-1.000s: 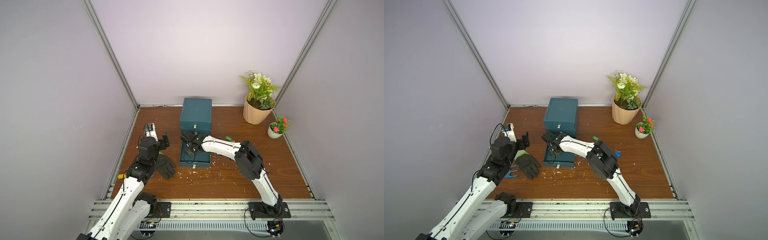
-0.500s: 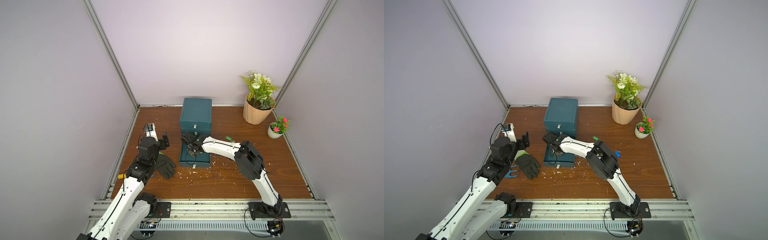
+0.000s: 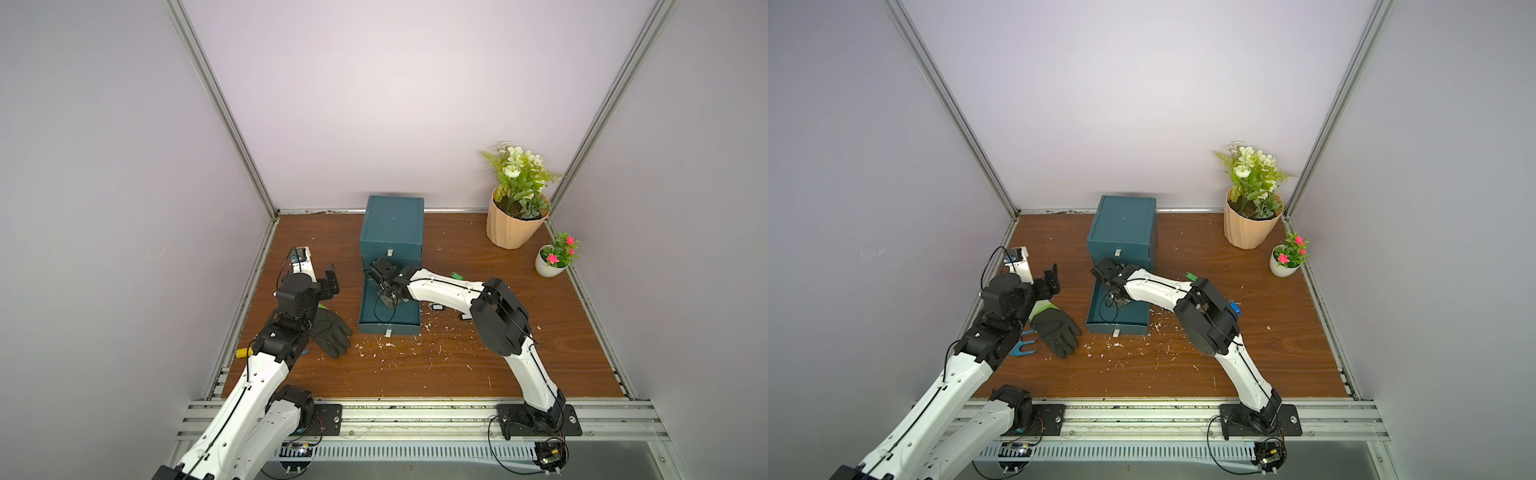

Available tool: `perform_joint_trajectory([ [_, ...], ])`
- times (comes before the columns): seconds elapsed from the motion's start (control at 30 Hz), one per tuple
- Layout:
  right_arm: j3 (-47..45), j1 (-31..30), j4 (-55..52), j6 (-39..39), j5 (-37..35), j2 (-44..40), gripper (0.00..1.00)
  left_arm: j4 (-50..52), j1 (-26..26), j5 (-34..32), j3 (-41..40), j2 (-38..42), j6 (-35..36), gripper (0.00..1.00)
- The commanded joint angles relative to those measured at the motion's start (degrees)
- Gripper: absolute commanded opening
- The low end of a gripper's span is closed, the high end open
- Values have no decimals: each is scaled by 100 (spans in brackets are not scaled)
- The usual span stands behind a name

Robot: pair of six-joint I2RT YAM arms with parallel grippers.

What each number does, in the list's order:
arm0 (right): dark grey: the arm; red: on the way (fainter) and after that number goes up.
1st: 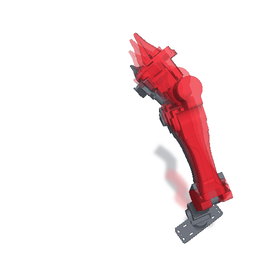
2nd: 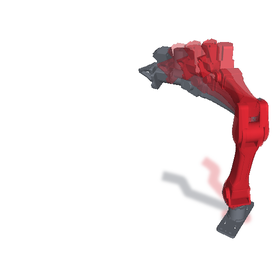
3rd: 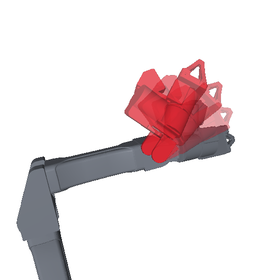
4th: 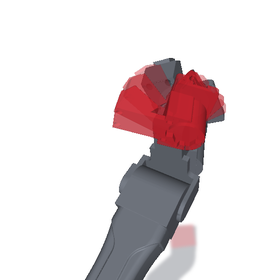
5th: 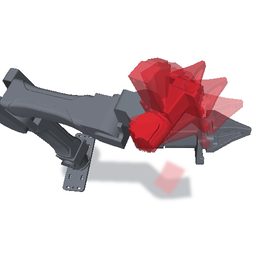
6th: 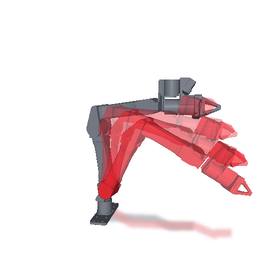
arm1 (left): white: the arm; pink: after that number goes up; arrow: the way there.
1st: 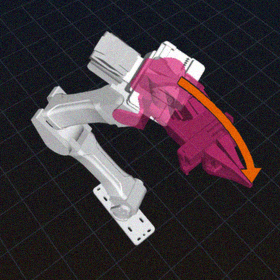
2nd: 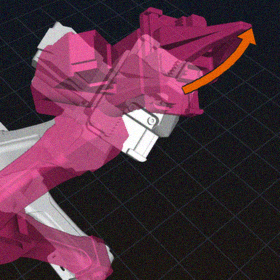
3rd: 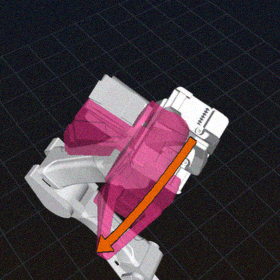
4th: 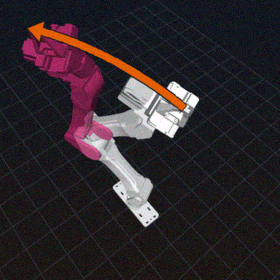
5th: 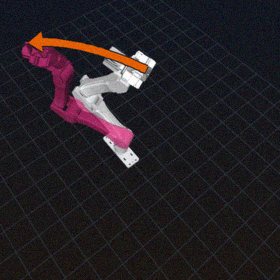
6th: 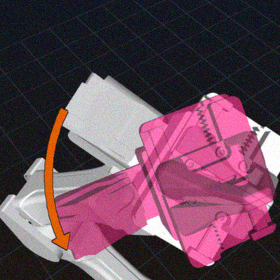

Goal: Take the keys out of the drawer
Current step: Pick up the key from the drawer.

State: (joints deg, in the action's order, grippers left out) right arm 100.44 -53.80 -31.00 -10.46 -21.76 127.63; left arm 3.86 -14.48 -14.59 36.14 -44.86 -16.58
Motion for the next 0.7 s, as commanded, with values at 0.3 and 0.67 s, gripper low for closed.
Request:
perform_joint_trajectory([
  [0.3, -499, 146, 112, -498, 625, -146, 22, -118, 76, 123, 151, -93, -102, 86],
  [0.67, -388, 201, 86, -460, 698, -514, 0, -226, 73, 152, 234, -216, -74, 86],
])
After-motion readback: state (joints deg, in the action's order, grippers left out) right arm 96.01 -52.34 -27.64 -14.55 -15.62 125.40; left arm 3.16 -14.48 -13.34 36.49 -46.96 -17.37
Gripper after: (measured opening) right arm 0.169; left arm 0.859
